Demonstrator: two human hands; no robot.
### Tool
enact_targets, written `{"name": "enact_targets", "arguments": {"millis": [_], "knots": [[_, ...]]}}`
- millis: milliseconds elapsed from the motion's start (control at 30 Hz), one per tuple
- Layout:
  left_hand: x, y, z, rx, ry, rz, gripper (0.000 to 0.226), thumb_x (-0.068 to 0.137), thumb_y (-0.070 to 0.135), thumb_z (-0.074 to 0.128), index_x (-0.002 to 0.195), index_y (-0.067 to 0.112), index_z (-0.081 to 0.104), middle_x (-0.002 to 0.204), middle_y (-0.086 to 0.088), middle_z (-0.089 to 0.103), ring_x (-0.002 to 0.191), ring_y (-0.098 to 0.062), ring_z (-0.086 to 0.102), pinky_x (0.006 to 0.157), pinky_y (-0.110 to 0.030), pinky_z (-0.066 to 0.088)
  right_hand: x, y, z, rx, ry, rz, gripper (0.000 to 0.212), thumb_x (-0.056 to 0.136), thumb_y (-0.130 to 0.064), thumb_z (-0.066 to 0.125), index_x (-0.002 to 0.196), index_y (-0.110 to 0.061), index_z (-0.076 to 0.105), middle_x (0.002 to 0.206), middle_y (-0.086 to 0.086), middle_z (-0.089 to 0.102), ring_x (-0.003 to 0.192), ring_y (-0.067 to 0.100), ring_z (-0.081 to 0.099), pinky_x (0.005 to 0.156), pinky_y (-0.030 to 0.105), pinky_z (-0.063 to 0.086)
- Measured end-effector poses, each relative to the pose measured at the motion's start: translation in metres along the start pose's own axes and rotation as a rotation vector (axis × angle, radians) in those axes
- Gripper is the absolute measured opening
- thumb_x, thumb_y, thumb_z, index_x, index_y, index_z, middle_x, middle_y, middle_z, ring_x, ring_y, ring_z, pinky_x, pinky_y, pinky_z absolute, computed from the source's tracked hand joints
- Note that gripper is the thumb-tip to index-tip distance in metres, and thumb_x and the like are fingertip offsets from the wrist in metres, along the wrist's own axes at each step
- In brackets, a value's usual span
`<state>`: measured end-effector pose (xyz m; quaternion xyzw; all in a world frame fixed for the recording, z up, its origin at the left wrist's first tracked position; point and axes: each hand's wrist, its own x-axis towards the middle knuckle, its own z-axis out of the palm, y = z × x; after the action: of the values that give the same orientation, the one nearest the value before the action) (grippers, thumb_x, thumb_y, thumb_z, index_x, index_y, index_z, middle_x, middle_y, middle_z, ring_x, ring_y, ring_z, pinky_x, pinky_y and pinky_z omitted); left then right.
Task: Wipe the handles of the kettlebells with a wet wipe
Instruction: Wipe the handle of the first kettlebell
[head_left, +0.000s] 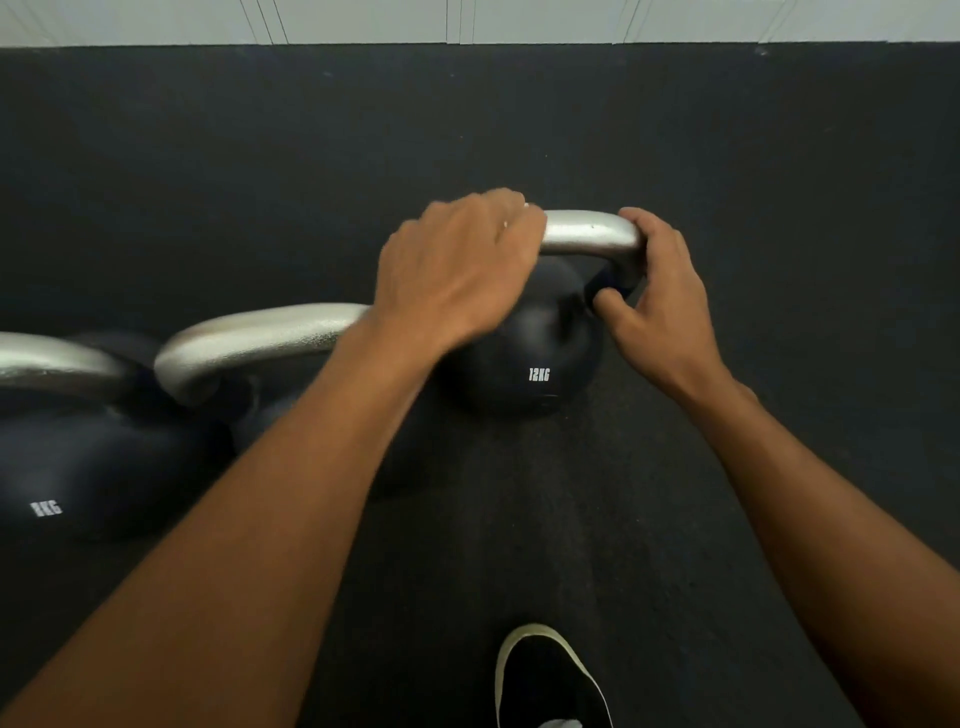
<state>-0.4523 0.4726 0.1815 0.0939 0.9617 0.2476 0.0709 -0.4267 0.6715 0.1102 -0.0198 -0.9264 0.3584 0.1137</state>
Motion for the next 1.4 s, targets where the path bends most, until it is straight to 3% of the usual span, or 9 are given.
{"name": "enact_targets", "arguments": {"millis": [100,167,267,433,667,900,1000,1167,1400], "knots": [[0.027,-0.013,-0.007,-0.029,-0.124,0.035,0.038,0.091,0.031,0.038,0.117,0.023,0.065,0.124,-0.012,0.064,0.101,-0.034,0.054,0.088,-0.041,0.041,0.0,-0.001,0.0,-0.001,0.001,-0.003,0.065,0.082,-0.01,0.064,0.143,-0.017,0.044,0.132,0.0,0.049,0.1,-0.006,0.042,0.078,-0.004,0.031],[0.037,-0.016,-0.014,-0.307,-0.198,-0.022,0.053,0.081,0.04,0.032,0.108,0.012,0.069,0.104,-0.009,0.074,0.094,-0.025,0.061,0.093,-0.048,0.048,0.0,0.0,-0.001,-0.006,-0.008,0.001,0.064,0.083,-0.01,0.064,0.143,-0.018,0.043,0.133,0.0,0.049,0.098,-0.007,0.042,0.078,-0.004,0.032],[0.042,-0.019,-0.02,-0.505,-0.335,-0.057,0.059,0.094,0.038,0.03,0.098,-0.001,0.073,0.073,0.003,0.075,0.066,-0.009,0.053,0.074,-0.036,0.043,-0.001,0.0,-0.003,-0.016,-0.022,0.0,0.063,0.084,-0.011,0.063,0.143,-0.019,0.043,0.133,0.002,0.049,0.096,-0.006,0.043,0.077,-0.003,0.033],[0.036,-0.018,-0.027,-0.324,-0.206,-0.005,0.056,0.097,0.04,0.026,0.098,0.017,0.078,0.093,0.019,0.076,0.102,-0.02,0.065,0.101,-0.046,0.046,0.0,0.001,-0.004,-0.026,-0.027,-0.01,0.063,0.084,-0.01,0.064,0.144,-0.017,0.043,0.135,0.003,0.049,0.097,-0.007,0.041,0.077,-0.003,0.033],[0.028,-0.018,-0.031,-0.267,-0.151,-0.036,0.055,0.098,0.042,0.024,0.099,0.023,0.076,0.094,0.024,0.07,0.107,-0.026,0.062,0.104,-0.048,0.044,0.0,-0.001,-0.002,-0.011,-0.014,0.0,0.062,0.084,-0.011,0.063,0.143,-0.017,0.045,0.133,0.003,0.05,0.097,-0.006,0.042,0.077,-0.003,0.032],[0.019,-0.019,-0.023,-0.193,-0.119,-0.015,0.039,0.102,0.032,0.024,0.1,0.021,0.061,0.124,0.017,0.069,0.111,-0.029,0.055,0.092,-0.044,0.039,0.0,0.001,-0.003,-0.023,-0.026,0.006,0.063,0.083,-0.013,0.063,0.143,-0.02,0.043,0.134,0.001,0.049,0.1,-0.005,0.043,0.079,-0.003,0.032],[0.013,-0.021,-0.022,-0.184,-0.055,-0.029,0.044,0.1,0.032,0.023,0.104,0.022,0.066,0.127,0.016,0.068,0.113,-0.032,0.055,0.099,-0.047,0.04,0.0,0.001,-0.002,-0.019,-0.02,0.012,0.063,0.083,-0.014,0.063,0.143,-0.02,0.044,0.134,0.0,0.049,0.103,-0.003,0.044,0.08,-0.002,0.032],[0.018,-0.018,-0.022,-0.109,-0.118,-0.058,0.037,0.103,0.033,0.025,0.102,0.025,0.061,0.133,0.001,0.063,0.106,-0.032,0.05,0.085,-0.04,0.034,0.0,0.001,-0.001,-0.015,-0.026,0.017,0.063,0.083,-0.014,0.063,0.143,-0.02,0.043,0.135,0.0,0.049,0.105,-0.001,0.045,0.081,-0.002,0.032],[0.003,-0.017,-0.021,0.026,-0.071,-0.067,0.029,0.104,0.032,0.034,0.105,0.024,0.061,0.106,-0.004,0.05,0.092,-0.03,0.037,0.079,-0.038,0.026,0.0,0.0,-0.001,-0.024,-0.014,0.013,0.064,0.084,-0.013,0.064,0.144,-0.019,0.043,0.136,0.002,0.049,0.102,-0.002,0.044,0.08,-0.002,0.033]]}}
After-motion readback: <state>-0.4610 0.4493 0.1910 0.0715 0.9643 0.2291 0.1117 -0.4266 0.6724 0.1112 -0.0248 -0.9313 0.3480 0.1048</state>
